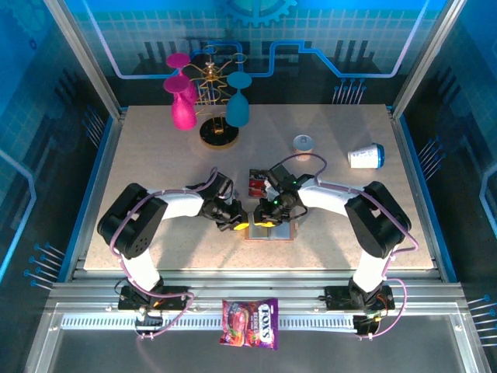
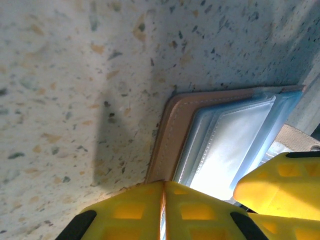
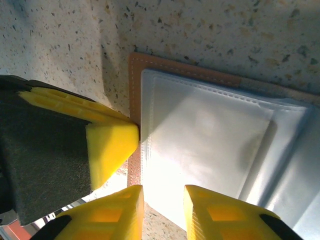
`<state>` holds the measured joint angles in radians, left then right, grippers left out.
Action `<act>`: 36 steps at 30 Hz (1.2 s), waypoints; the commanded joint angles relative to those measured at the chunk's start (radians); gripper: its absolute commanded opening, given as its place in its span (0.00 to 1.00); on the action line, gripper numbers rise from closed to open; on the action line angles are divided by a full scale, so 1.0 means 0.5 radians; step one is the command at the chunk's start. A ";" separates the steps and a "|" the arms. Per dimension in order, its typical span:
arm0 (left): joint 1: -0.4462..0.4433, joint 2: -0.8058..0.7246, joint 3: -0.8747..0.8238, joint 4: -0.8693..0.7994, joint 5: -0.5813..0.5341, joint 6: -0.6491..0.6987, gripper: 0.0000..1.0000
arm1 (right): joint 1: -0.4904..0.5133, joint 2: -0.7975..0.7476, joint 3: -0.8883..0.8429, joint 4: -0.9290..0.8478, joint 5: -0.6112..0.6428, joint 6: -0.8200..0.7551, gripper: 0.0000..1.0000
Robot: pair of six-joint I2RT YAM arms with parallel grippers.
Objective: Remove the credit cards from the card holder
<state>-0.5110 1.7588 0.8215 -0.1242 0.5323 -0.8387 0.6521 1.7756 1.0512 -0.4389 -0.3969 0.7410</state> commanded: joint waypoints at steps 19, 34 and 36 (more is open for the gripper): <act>0.048 -0.026 -0.020 -0.150 0.001 0.043 0.11 | 0.015 0.063 0.064 -0.169 0.118 -0.016 0.37; 0.063 -0.035 0.029 -0.218 -0.011 0.076 0.11 | -0.048 -0.017 -0.067 -0.047 0.059 -0.009 0.36; 0.064 -0.036 0.041 -0.229 -0.013 0.075 0.11 | -0.058 -0.022 -0.079 -0.029 0.042 -0.015 0.36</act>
<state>-0.4870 1.7584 0.8268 -0.1616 0.5465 -0.8276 0.6407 1.7889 1.0351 -0.4515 -0.3653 0.7368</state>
